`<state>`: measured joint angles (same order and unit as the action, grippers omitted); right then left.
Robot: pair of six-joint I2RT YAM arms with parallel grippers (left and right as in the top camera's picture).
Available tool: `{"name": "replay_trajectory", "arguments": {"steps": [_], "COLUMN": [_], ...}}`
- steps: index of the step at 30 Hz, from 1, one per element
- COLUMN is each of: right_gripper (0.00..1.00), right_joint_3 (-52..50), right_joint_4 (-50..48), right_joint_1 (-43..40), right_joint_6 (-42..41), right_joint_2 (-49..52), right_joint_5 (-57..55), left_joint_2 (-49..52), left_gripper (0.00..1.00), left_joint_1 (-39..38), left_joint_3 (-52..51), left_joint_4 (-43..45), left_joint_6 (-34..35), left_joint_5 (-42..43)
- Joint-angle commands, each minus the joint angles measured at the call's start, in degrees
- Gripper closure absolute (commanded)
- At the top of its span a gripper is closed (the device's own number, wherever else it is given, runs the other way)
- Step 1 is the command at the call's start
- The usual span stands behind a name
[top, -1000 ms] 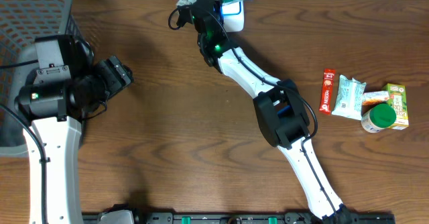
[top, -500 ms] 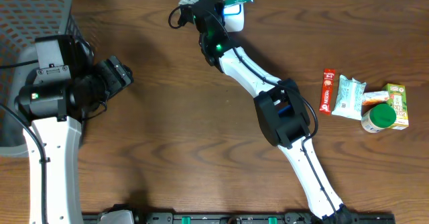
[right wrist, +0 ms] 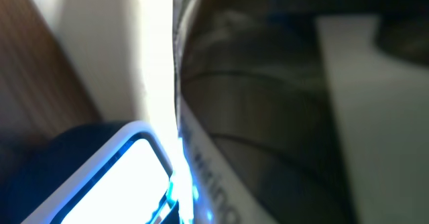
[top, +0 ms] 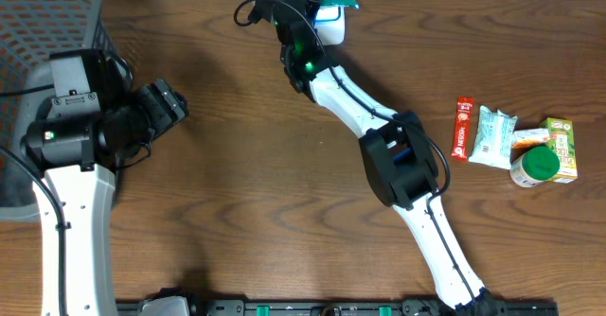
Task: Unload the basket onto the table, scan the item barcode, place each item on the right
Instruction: 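Carry the gloves pack to the right edge beside the scanned items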
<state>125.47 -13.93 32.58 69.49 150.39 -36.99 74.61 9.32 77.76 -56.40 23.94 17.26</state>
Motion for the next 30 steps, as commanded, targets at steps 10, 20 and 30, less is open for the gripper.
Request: {"name": "replay_trajectory", "arguments": {"steps": [10, 20, 30], "right_gripper": [0.99, 0.98, 0.98], "right_joint_3": [0.39, 0.39, -2.47], "right_joint_4": [35.95, 73.57, 99.34], "right_joint_1": [-0.52, -3.61, -15.87], "right_joint_6": [-41.97, -63.04, -79.30], "right_joint_2": [-26.80, -42.88, -43.98], "right_joint_5": [0.31, 14.84, 25.53], "left_joint_2": [0.24, 0.24, 0.24], "left_gripper": [0.15, 0.15, 0.15], "left_joint_1": [0.20, 0.20, 0.20], "left_joint_3": [0.31, 0.31, 0.31], "left_joint_4": [0.00, 0.00, -0.02], "left_joint_6": [-0.55, -0.55, -0.55], "left_joint_5": [-0.35, -0.35, -0.35]}}
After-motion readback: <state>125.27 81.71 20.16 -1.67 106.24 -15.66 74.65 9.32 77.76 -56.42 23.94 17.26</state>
